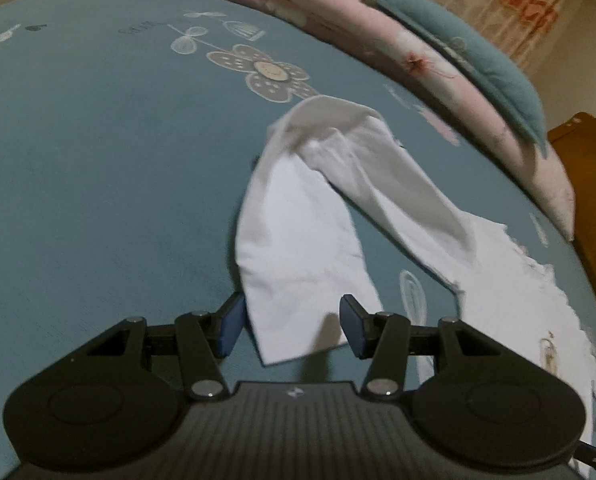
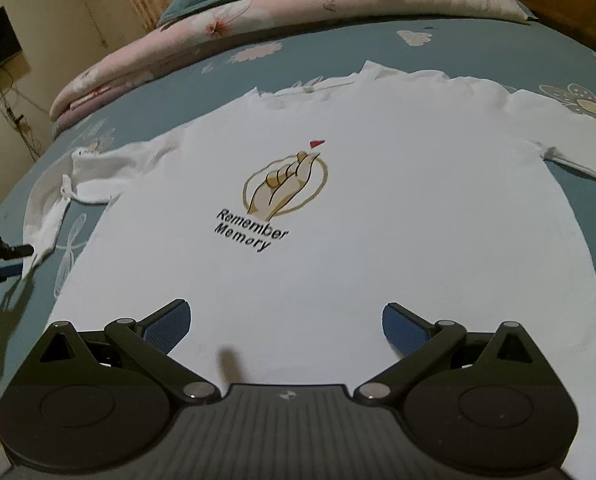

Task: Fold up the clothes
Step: 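Grasp the sleeve cuff with the left gripper and lift it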

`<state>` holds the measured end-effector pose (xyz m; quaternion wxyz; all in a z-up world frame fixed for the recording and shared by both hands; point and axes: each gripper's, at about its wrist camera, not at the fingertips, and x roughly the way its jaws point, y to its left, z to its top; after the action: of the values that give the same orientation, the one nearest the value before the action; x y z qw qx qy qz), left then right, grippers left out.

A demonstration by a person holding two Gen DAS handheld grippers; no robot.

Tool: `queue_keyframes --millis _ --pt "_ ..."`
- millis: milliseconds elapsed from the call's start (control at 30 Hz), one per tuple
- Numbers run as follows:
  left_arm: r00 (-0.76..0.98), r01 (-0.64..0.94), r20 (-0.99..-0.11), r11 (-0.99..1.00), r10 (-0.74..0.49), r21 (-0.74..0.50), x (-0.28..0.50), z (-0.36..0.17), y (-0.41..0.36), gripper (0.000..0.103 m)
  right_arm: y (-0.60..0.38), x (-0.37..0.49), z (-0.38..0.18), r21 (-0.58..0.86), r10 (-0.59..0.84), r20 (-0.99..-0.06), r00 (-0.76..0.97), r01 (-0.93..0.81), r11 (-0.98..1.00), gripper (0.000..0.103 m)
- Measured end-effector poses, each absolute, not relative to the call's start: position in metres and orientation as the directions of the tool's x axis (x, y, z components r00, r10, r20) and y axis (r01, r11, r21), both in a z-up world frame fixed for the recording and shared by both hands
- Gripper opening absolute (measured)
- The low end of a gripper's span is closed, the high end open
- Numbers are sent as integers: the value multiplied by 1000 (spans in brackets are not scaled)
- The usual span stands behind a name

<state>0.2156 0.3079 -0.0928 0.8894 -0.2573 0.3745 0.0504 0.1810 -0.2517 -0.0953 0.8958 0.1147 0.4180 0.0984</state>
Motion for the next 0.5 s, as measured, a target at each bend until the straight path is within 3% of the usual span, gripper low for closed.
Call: queue_keyframes --millis 133,167,233,267,333,500 --pt "738 -287 -659 815 -147 -503 209 -95 314 46 -247 180 -96 261 260 -729 633 -94 961 103" --pt "736 -297 -663 816 -136 -496 209 -95 314 41 -246 180 -97 259 260 -730 632 -96 961 103" --pt "726 -317 -679 822 -110 -472 210 -94 314 14 -246 180 -97 258 260 -731 631 -97 961 103" --pt "720 -328 -687 825 -97 -460 211 -94 314 9 -246 179 -97 258 260 -731 631 -97 961 103" --pt "717 -339 -693 834 -71 -436 211 -91 314 4 -247 179 -97 262 262 -729 632 -96 960 103" --pt "711 -362 -703 875 38 -320 217 -66 315 3 -250 179 -96 276 269 -726 633 -90 957 103"
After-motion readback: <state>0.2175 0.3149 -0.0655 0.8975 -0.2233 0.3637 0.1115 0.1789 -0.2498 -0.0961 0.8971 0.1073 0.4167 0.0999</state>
